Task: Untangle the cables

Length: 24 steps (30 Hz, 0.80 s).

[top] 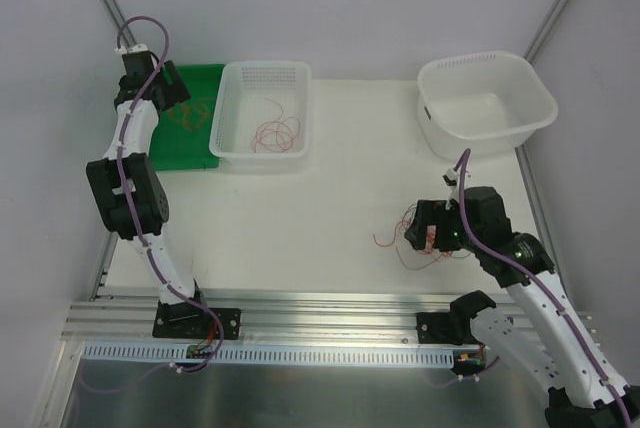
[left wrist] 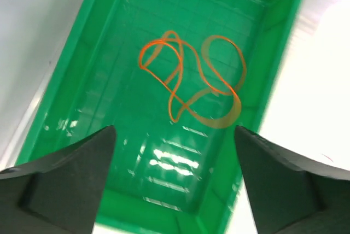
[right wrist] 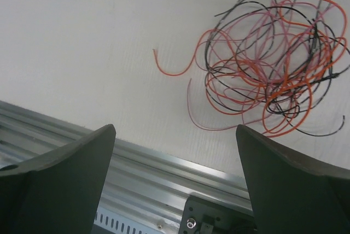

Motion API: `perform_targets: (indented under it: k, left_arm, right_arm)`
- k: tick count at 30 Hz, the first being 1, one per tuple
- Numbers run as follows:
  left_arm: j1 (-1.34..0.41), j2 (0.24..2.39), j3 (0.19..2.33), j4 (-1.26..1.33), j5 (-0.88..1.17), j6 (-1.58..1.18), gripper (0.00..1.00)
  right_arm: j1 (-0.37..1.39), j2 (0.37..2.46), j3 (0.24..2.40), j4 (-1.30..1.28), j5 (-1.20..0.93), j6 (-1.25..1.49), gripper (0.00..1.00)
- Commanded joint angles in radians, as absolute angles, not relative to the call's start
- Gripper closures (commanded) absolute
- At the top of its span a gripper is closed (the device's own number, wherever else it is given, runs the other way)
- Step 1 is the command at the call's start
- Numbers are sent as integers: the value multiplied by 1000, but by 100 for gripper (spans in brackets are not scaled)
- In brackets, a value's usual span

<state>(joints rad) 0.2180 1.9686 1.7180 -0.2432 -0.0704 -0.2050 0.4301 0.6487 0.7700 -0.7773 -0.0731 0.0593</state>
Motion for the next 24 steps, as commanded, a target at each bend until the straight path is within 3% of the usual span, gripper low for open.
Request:
perform_targets:
  k: [1,3,10,21,24]
  left_arm:
    - [210,1736,1666,-232,40,-320,7]
    - [207,1675,1631,-248,105,-350,1]
    - [109,1320,1302,-284,238,-460,1]
    - [-272,911,755,-304,425,-503,1]
    - [-386,853,616,-304,404,-558,1]
  right_arm:
    - [436,678,802,-825,75,90,3]
    - [433,696,811,-844,149,107,3]
    - [374,785,782,-810,270,135,2]
    - [324,991,681,-560,201,198,1]
    - [324,1063,657,-485,213,207,7]
